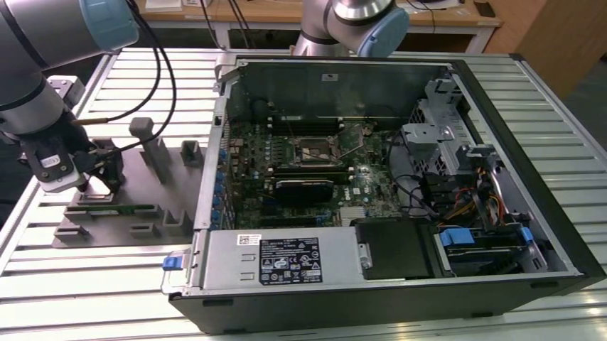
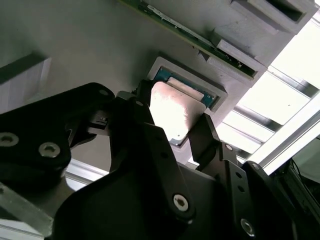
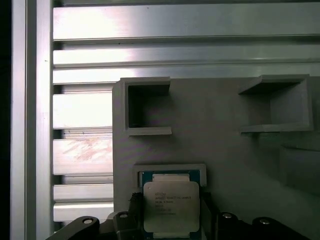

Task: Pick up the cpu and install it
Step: 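Pick up the cpu and move it towards the insertion slot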

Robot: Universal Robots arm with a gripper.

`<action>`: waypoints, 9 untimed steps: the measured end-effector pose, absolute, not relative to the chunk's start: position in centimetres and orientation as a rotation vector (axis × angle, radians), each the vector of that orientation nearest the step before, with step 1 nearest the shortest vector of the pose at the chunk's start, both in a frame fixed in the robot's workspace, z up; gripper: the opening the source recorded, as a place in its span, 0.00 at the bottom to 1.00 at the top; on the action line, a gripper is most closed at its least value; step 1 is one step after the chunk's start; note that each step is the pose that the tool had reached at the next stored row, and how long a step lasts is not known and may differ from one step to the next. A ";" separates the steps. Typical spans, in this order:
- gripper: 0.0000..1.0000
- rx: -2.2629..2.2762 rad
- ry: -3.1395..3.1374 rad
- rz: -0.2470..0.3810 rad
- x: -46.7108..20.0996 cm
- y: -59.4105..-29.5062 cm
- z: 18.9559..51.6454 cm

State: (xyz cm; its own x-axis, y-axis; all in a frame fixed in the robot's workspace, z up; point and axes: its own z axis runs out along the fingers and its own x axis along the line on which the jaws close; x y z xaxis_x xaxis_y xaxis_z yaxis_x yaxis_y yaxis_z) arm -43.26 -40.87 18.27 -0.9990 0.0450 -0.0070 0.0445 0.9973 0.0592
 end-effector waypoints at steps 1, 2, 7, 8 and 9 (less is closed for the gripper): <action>0.54 0.070 3.131 0.093 -43.3 -40.9 18.3; 0.54 0.070 3.131 0.093 -43.3 -40.9 18.3; 0.54 0.070 3.131 0.093 -43.2 -40.9 18.3; 0.54 0.070 3.131 0.093 -43.2 -40.9 18.3; 0.54 0.070 3.131 0.093 -43.2 -40.9 18.4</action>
